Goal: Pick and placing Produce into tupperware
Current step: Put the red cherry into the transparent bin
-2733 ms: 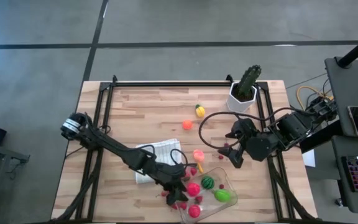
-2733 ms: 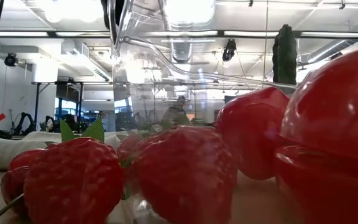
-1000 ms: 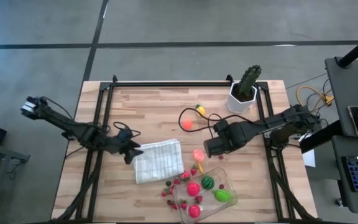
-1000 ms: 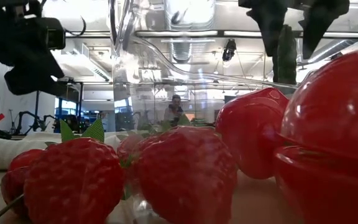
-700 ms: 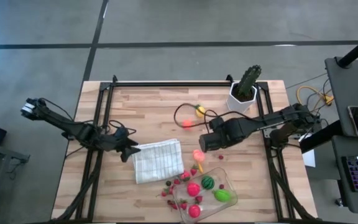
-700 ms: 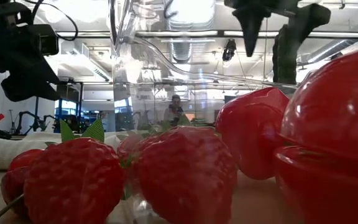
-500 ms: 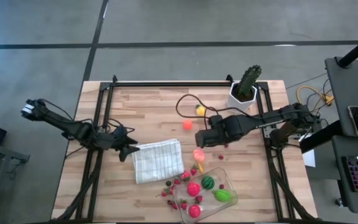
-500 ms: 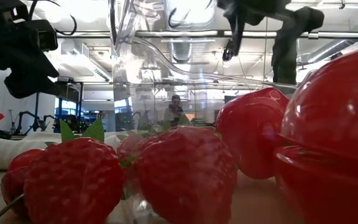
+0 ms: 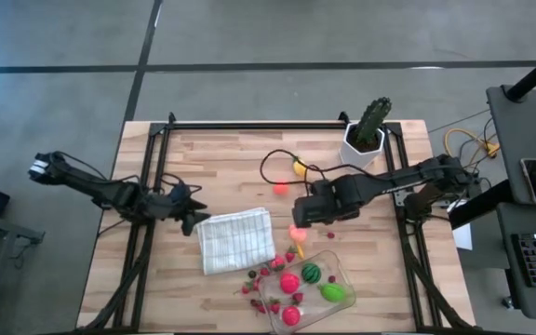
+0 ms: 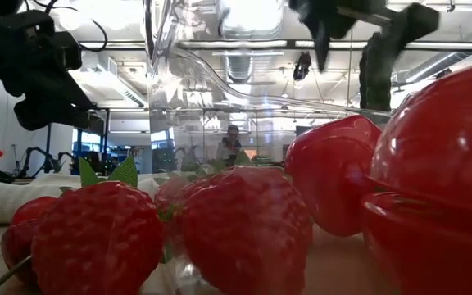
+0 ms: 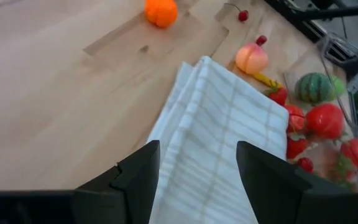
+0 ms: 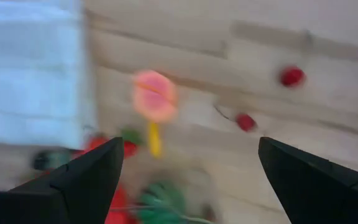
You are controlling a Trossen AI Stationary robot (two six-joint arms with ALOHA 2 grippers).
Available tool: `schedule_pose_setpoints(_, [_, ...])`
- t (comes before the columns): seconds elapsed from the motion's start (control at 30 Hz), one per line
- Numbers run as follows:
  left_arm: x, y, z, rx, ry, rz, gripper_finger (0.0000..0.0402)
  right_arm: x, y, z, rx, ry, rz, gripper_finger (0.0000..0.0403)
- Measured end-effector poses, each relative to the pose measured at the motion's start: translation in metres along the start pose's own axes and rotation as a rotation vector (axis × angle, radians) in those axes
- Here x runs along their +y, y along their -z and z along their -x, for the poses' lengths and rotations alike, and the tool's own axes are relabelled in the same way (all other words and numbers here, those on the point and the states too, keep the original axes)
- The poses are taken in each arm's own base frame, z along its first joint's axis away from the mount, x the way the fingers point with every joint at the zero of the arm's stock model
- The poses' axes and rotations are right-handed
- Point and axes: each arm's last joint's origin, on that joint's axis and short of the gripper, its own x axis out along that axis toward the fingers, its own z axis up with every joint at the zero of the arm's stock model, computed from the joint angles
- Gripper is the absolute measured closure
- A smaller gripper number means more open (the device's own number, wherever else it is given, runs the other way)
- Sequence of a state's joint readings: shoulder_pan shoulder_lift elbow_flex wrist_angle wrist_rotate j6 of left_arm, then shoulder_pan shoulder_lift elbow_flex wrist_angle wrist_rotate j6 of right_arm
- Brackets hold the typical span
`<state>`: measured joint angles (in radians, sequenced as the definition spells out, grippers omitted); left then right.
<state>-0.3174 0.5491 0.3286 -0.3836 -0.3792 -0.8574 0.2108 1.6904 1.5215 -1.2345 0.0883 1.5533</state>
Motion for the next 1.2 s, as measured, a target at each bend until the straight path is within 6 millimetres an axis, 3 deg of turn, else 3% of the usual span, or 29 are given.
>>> schedule_pose_setpoints(0.17, [0.003, -0.003, -0.002, -0.021, -0.025, 0.021, 0.0204, -0.014, 0.007, -0.041, 0.131, 0.249, 0.016, 0.0039])
schedule_pose_setpoints(0.33, [0.004, -0.003, -0.005, -0.014, -0.043, 0.021, 0.0204, -0.021, 0.011, -0.074, 0.196, 0.209, 0.007, 0.0039])
schedule_pose_setpoints(0.6, [0.007, -0.001, -0.004, -0.008, -0.046, 0.020, 0.0204, -0.060, 0.008, -0.097, 0.127, 0.272, -0.127, 0.0039])
schedule_pose_setpoints(0.83, [0.010, 0.002, -0.004, -0.021, -0.030, 0.027, 0.0204, -0.087, -0.001, -0.112, 0.030, 0.185, -0.278, 0.0039])
schedule_pose_setpoints(1.1, [0.009, 0.002, -0.005, -0.030, -0.015, 0.034, 0.0204, -0.100, -0.008, -0.129, 0.003, 0.178, -0.314, 0.0042])
schedule_pose_setpoints(1.2, [0.009, 0.002, -0.006, -0.023, -0.012, 0.033, 0.0204, -0.102, -0.011, -0.131, -0.029, 0.179, -0.332, 0.0064])
